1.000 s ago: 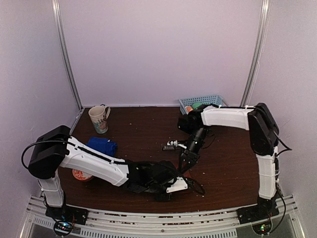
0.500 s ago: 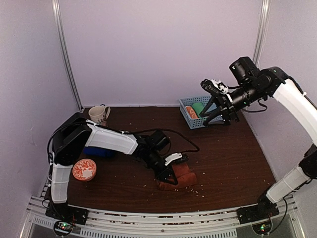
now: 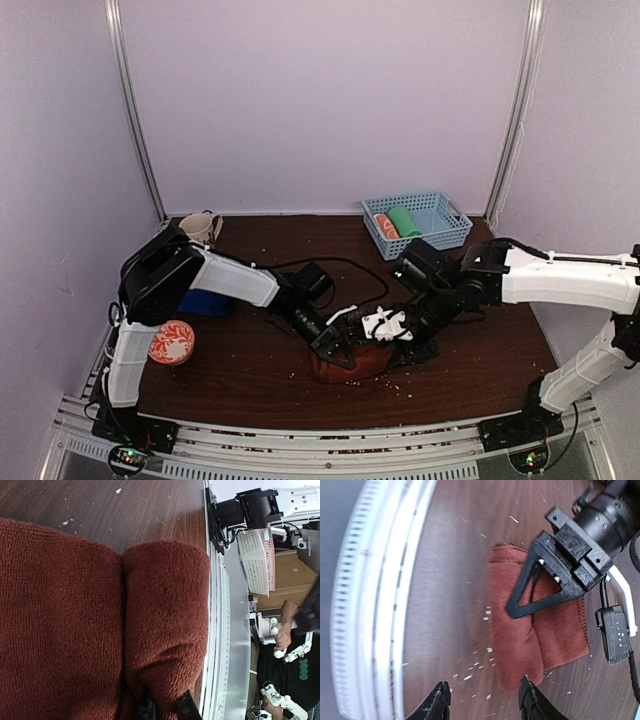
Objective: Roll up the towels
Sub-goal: Roll the towel at the center of the board.
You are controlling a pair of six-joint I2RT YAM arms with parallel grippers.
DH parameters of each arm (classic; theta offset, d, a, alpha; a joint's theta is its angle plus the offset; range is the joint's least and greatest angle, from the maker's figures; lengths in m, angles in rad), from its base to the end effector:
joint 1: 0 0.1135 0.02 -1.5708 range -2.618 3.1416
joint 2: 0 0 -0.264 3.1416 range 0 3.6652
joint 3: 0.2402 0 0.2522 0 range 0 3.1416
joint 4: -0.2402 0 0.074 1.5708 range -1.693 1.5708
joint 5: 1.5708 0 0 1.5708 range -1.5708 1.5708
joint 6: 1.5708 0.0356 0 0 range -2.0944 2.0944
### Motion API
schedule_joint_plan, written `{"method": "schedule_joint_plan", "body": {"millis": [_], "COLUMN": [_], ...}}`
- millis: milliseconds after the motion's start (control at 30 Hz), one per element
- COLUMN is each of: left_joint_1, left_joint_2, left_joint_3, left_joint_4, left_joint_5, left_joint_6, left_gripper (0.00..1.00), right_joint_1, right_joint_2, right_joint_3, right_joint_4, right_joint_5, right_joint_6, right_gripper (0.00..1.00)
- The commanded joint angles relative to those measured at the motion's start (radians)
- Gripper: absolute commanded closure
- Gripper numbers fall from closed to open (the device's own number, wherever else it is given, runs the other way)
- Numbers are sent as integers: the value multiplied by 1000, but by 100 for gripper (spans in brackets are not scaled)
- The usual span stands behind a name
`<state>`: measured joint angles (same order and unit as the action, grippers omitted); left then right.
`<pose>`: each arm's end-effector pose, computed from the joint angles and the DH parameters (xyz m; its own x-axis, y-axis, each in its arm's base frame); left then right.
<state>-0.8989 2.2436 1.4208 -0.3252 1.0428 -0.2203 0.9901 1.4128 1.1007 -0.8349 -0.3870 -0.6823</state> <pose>0.2454 -0.3579 0.0974 -0.6883 0.6886 -0.2283 0.4760 0.1913 -0.8584 0.1391 0.2365 0.2586 0.1538 -0.8300 -0.5361 -0.9823 -0.1870 0.0077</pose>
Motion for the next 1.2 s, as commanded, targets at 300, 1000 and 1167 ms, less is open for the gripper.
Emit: {"method": "schedule_joint_plan", "body": {"millis": [300,1000,1167], "left_joint_1": [8,61,54], "left_joint_2": [39,-475,-758], "left_joint_3": [-74,-309,-513], "left_joint_4": [-1,100,266], "left_joint_5": [-81,-625,-780], "left_joint_6": [-66,-8,-4], "left_gripper": [100,57,56], "right_joint_1": [97,93,35], "right_joint_2": [213,435,601], "right_joint_3": [-155,113,282], "right_joint_4": [451,-57,-205], "right_joint_5": [358,-162,-273], "right_joint_6": [33,26,33], "right_gripper": [53,94,93]}}
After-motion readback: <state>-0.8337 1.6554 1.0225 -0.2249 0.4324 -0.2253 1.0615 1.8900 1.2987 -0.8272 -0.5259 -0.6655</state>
